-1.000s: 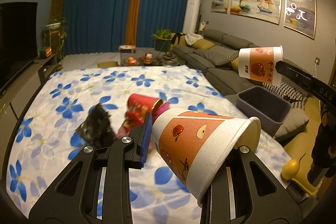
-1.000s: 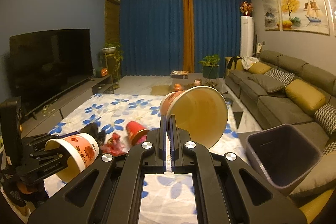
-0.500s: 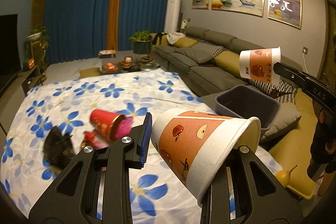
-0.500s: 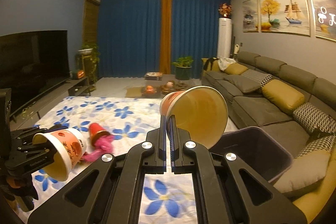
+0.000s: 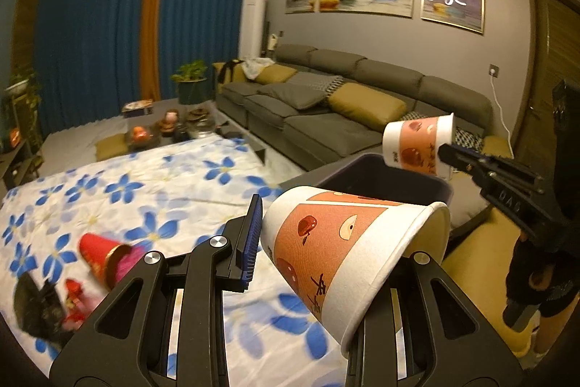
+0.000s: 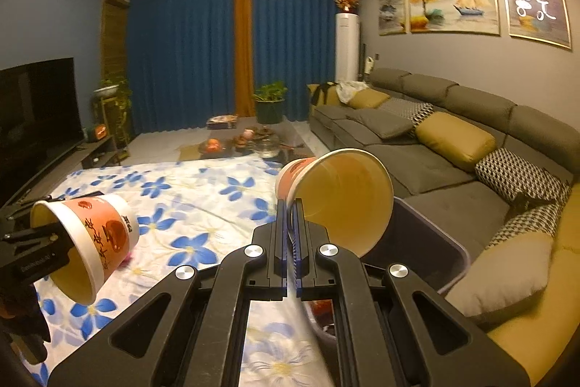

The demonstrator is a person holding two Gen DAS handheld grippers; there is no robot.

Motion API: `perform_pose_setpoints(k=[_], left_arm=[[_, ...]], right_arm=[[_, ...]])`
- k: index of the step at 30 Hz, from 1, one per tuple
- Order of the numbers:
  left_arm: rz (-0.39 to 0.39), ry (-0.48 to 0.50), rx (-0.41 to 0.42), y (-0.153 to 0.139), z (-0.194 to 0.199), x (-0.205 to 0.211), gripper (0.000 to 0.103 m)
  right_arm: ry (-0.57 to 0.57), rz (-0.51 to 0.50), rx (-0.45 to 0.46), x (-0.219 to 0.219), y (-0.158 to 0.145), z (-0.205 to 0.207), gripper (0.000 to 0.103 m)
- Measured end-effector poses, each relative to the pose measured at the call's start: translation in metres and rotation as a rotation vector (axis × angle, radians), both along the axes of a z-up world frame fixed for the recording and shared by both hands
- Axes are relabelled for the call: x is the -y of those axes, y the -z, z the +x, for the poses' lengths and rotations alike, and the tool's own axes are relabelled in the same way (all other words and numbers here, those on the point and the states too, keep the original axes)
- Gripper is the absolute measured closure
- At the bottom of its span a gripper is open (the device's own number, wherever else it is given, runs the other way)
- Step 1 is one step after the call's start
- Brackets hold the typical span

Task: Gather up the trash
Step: 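Lift both orange paper cups and carry them over the grey bin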

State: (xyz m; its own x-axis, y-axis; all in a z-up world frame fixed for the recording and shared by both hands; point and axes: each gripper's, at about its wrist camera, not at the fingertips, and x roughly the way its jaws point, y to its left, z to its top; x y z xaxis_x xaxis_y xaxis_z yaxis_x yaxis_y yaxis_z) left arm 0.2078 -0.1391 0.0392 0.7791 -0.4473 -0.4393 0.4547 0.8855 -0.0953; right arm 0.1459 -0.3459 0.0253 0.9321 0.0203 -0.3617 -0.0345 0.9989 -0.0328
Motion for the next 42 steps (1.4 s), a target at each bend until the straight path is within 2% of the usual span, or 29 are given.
perform_pose_setpoints(k=[8, 19, 42], left_arm=[[0.001, 0.079, -0.025, 0.009, 0.032, 0.050, 0.076], [0.011, 0.136, -0.066, 0.033, 0.068, 0.102, 0.076], [0.045, 0.182, -0.173, 0.074, 0.110, 0.161, 0.076]], right_arm=[[0.063, 0.024, -0.035, 0.029, 0.013, 0.015, 0.099], [0.118, 0.021, -0.064, 0.050, 0.029, 0.026, 0.099], [0.154, 0.069, -0.138, 0.072, 0.057, 0.049, 0.099]])
